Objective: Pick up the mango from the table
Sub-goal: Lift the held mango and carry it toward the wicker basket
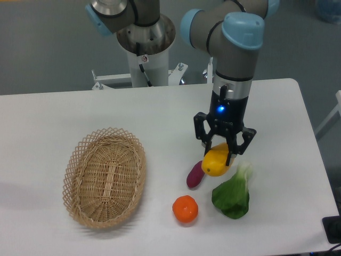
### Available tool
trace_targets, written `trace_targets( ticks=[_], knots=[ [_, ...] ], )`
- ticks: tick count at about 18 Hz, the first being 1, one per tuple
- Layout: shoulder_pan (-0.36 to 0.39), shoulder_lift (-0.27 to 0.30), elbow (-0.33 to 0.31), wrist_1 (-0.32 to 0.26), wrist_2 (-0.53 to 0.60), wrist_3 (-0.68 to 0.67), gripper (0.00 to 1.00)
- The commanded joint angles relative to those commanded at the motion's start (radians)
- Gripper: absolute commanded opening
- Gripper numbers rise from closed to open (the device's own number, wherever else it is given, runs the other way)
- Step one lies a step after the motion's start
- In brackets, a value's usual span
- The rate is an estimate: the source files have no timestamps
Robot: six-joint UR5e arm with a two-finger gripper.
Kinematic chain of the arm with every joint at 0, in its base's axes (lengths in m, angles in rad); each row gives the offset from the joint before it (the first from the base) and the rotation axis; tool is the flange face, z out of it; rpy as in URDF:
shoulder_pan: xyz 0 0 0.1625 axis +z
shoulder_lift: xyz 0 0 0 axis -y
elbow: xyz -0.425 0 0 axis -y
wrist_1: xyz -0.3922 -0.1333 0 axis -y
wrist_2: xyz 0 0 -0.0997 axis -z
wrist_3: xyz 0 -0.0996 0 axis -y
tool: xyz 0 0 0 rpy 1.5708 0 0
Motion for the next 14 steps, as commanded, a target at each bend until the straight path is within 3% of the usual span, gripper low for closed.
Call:
trace_targets(
  ticks=[14],
  knots=[
    [-0.017, 0.012, 0.000, 0.002, -0.022, -0.057, 0.50]
  ],
)
